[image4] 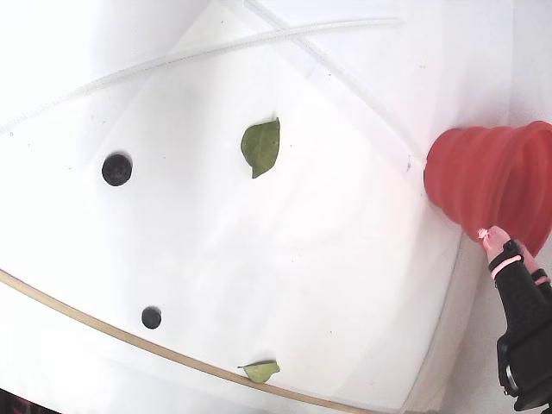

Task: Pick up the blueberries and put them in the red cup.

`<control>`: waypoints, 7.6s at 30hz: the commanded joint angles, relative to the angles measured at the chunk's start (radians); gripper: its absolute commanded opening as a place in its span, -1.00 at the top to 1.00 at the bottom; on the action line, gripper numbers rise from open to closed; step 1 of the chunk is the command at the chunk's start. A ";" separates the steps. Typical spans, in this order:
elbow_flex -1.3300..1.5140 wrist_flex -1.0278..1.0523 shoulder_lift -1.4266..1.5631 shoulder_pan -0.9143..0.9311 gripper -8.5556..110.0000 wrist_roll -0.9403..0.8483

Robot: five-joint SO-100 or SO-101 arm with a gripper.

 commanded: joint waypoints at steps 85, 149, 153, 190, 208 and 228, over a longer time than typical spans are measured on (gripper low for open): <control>0.423 -0.500 -0.337 -0.503 0.58 0.012; 0.149 -1.043 -1.072 -0.465 0.52 -0.120; 0.143 -1.062 -1.097 -0.466 0.53 -0.121; 0.063 -1.134 -1.233 -0.477 0.60 -0.126; 0.104 -1.109 -1.135 -0.472 0.63 -0.126; 0.256 -0.907 -0.739 -0.391 0.64 -0.117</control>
